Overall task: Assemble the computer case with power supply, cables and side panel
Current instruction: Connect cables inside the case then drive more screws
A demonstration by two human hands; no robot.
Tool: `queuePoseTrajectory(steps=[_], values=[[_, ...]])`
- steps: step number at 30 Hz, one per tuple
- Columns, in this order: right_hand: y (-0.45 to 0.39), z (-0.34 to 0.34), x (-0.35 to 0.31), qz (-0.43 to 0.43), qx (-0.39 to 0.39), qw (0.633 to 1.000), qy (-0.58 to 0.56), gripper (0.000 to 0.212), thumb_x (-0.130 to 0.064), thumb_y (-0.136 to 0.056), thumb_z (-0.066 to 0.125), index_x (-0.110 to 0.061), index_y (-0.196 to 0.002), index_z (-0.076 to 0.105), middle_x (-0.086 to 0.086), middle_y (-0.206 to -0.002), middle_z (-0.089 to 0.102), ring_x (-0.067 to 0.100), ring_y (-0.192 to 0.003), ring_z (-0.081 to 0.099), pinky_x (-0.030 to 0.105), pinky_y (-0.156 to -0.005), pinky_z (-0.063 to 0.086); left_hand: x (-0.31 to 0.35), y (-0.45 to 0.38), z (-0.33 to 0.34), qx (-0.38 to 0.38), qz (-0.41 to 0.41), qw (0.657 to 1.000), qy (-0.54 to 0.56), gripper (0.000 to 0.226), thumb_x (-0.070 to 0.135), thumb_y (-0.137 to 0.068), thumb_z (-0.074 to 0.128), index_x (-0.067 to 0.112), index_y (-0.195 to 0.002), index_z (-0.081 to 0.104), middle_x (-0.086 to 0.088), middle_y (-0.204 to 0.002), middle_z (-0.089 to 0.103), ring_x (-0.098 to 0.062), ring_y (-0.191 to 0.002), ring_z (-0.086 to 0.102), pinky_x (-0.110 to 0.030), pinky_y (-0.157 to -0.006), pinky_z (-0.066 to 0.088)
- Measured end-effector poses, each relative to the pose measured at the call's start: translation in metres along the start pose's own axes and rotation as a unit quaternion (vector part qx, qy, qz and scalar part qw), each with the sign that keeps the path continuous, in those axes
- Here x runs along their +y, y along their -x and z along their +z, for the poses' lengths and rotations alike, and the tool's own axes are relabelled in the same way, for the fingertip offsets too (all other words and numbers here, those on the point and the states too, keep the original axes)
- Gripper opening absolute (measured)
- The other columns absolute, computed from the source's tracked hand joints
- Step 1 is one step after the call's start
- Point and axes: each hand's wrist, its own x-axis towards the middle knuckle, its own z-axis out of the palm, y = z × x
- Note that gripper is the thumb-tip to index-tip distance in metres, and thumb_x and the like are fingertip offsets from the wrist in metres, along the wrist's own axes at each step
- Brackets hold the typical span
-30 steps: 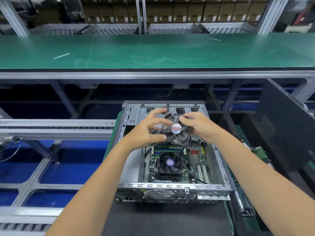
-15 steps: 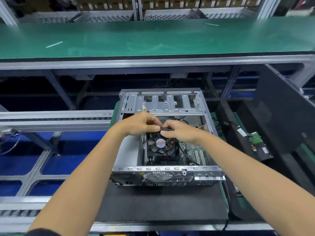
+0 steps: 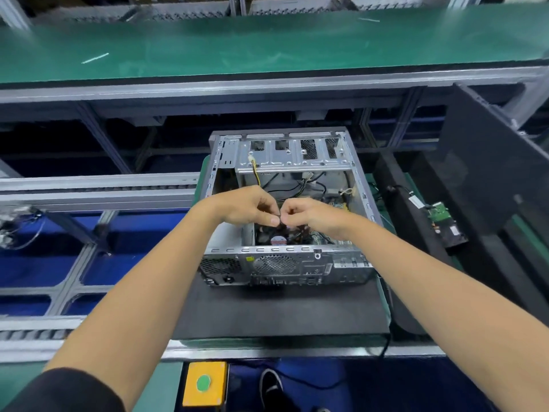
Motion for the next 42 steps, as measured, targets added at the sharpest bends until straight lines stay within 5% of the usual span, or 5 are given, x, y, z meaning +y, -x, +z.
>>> queuePoseTrajectory(steps=[19,26,32,39,42], values=[[0.017,0.004,-0.008,0.019,-0.005,0.999,0.045,0.025,-0.021,-0.101,0.054,-0.022,-0.076,0.053,-0.009,-0.072,0.050,0.014,-0.074,0.046,0.029,-0.070,0.039,0.025,0.028,0.026,0.072,-0.018,0.997,-0.028,0.014,0.020,-0.095,0.058,0.020,-0.082,0.064,0.010,-0.070,0.055,0.002,-0.056,0.044,-0.010,-0.057,0.036],[0.006,0.007,-0.009,0.030,-0.001,0.997,0.068,0.029,-0.010,-0.100,0.048,-0.019,-0.073,0.045,0.001,-0.073,0.040,0.021,-0.073,0.035,0.035,-0.073,0.028,0.022,0.020,0.019,0.052,-0.017,0.992,-0.110,0.023,0.015,-0.097,0.051,0.016,-0.075,0.057,0.003,-0.067,0.050,-0.012,-0.061,0.040,-0.027,-0.062,0.033],[0.014,-0.024,-0.001,0.057,0.076,0.995,-0.028,0.036,-0.008,-0.105,0.041,-0.017,-0.070,0.048,-0.003,-0.069,0.048,0.014,-0.064,0.046,0.029,-0.064,0.041,0.009,0.012,0.015,0.180,-0.025,0.981,-0.065,0.017,0.009,-0.096,0.049,0.019,-0.095,0.062,0.011,-0.085,0.057,-0.006,-0.074,0.053,-0.020,-0.065,0.040],[0.010,-0.027,0.012,0.060,0.032,0.997,0.028,0.035,-0.006,-0.103,0.043,-0.016,-0.071,0.037,0.002,-0.077,0.035,0.017,-0.074,0.033,0.034,-0.083,0.030,0.010,-0.009,0.028,-0.006,-0.062,0.978,-0.198,0.004,0.009,-0.086,0.064,0.011,-0.082,0.064,0.004,-0.064,0.055,-0.011,-0.055,0.047,-0.025,-0.050,0.035],[0.010,-0.035,0.019,0.059,0.025,0.998,0.016,0.032,-0.007,-0.103,0.043,-0.016,-0.073,0.037,0.005,-0.077,0.035,0.020,-0.075,0.032,0.033,-0.080,0.033,0.014,-0.019,0.035,-0.058,-0.091,0.969,-0.224,0.022,0.002,-0.087,0.056,0.013,-0.068,0.050,0.000,-0.062,0.049,-0.014,-0.053,0.042,-0.025,-0.047,0.031]])
